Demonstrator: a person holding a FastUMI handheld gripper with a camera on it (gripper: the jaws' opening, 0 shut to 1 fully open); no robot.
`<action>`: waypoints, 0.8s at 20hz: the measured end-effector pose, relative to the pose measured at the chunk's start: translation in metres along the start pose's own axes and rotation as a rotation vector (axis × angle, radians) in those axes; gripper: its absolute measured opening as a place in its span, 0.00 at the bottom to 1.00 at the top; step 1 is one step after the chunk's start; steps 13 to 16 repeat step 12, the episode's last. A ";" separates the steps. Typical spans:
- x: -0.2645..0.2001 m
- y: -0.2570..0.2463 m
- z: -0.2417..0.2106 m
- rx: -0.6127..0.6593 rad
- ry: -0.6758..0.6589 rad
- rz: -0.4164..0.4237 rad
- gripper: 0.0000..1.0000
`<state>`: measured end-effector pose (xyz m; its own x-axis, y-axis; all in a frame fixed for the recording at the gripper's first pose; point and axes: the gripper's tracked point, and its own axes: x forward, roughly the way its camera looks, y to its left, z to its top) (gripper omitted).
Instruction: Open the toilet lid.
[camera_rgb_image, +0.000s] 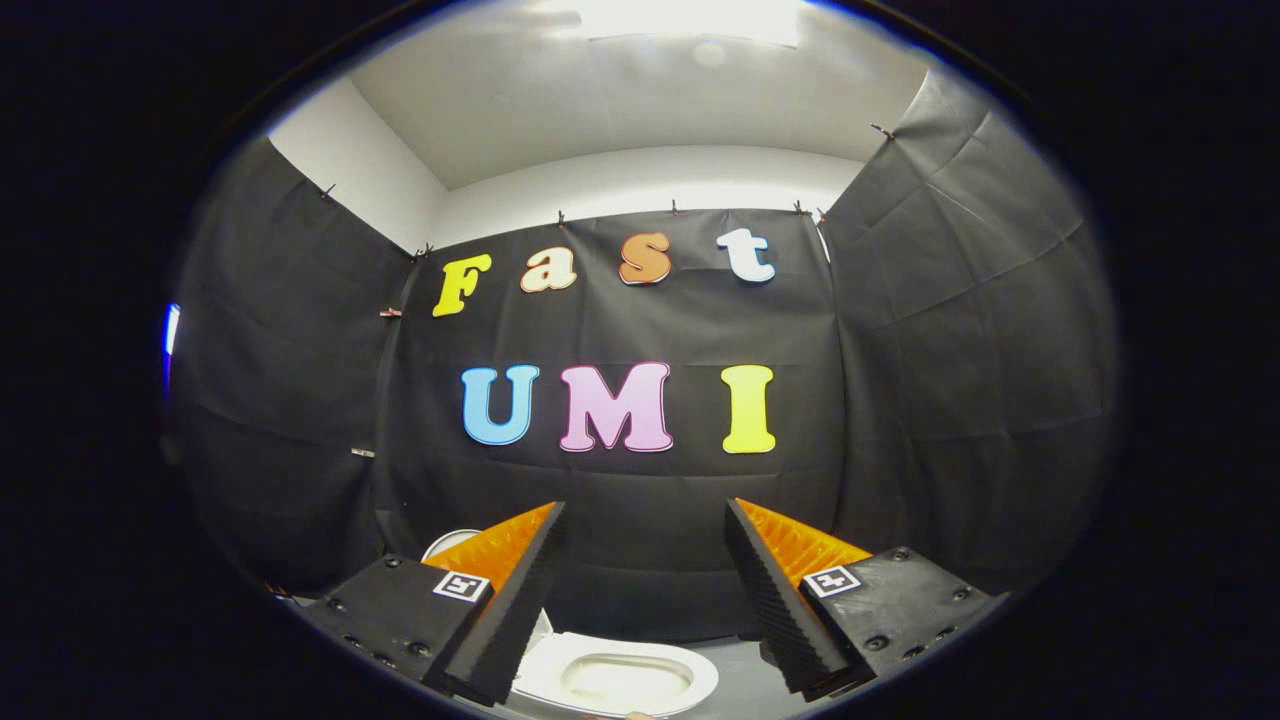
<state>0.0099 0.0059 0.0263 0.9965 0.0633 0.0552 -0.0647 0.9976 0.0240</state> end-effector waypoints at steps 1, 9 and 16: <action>0.001 0.003 0.000 0.004 -0.002 0.005 0.98; 0.004 0.006 -0.003 0.024 0.003 0.012 0.98; 0.004 0.008 -0.003 0.025 0.001 0.020 0.98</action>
